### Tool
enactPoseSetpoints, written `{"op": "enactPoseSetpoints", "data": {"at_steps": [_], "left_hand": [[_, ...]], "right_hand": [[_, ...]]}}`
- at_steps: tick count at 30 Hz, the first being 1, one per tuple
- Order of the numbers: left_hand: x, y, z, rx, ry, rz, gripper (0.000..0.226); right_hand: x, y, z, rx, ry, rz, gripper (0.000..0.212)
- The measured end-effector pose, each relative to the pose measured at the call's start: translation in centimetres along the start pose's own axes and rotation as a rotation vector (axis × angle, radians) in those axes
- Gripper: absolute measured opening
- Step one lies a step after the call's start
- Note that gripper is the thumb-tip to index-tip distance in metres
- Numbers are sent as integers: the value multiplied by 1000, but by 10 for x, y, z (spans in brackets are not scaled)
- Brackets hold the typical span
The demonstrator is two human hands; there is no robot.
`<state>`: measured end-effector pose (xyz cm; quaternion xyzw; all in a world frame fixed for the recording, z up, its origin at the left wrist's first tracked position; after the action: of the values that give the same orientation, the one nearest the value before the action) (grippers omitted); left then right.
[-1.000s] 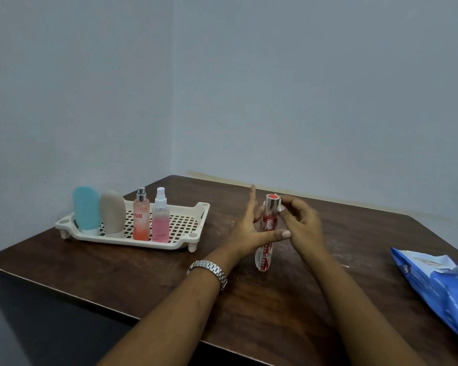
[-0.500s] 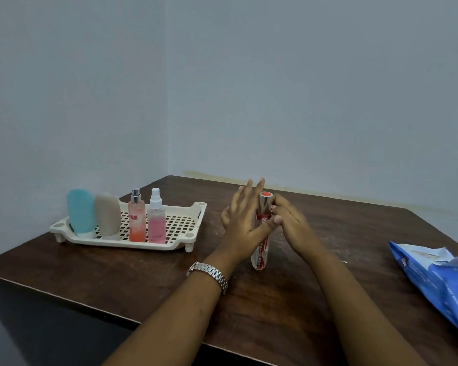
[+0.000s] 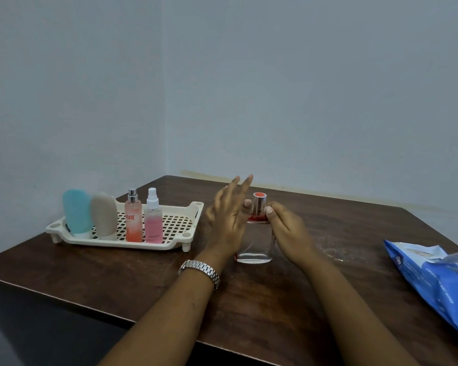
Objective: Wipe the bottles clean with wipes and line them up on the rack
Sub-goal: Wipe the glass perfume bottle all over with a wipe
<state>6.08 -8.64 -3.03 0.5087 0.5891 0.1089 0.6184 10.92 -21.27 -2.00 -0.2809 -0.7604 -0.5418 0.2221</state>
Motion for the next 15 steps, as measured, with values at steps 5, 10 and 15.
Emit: {"op": "enactPoseSetpoints", "data": {"at_steps": [5,10,15], "left_hand": [[5,3,2,-17,-66,-179,79],[10,3,5,1,-144,-307,69],[9,3,3,20,-163,-363,54]], "right_hand": [[7,-2,2,209,197,124,22],[2,-1,-1,291,98,166,37],[-2,-2,0,311,-30,193,22]]}}
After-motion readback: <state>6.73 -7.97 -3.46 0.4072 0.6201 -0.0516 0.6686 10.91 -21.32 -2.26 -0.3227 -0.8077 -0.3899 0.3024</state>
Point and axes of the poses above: each hand's wrist, its own y-axis towards the middle knuckle, its own z-axis out of the palm, x = y × z, the point moved 3 cm from there along y, towards the middle knuckle, and after that the axes turned 15 degrees about -x, right-handed, at the moved point
